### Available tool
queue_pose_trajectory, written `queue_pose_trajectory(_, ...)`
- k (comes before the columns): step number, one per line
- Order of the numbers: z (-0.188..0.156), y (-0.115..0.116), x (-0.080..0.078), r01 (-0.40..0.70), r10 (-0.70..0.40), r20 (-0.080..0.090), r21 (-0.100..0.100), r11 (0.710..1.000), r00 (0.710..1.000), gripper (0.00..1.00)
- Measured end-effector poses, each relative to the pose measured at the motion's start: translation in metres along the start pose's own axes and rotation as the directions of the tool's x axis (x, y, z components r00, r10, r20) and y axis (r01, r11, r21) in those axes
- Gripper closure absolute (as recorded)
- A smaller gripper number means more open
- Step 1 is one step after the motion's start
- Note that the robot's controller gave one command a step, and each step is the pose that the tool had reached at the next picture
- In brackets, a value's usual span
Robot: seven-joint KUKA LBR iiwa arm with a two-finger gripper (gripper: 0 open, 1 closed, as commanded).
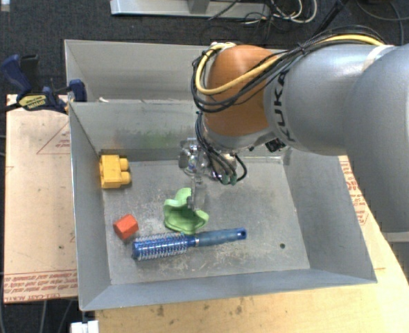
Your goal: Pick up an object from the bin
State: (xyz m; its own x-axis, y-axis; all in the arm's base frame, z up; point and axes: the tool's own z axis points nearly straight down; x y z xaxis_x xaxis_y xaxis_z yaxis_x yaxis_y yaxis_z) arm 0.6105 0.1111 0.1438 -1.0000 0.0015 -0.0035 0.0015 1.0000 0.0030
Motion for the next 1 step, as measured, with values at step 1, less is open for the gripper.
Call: queue_pose_trajectory(1, 0.0213, 0.0059, 0.0105, 0.152, -0.152, 0.021, -0.001, 0.988, 0.988, 0.00)
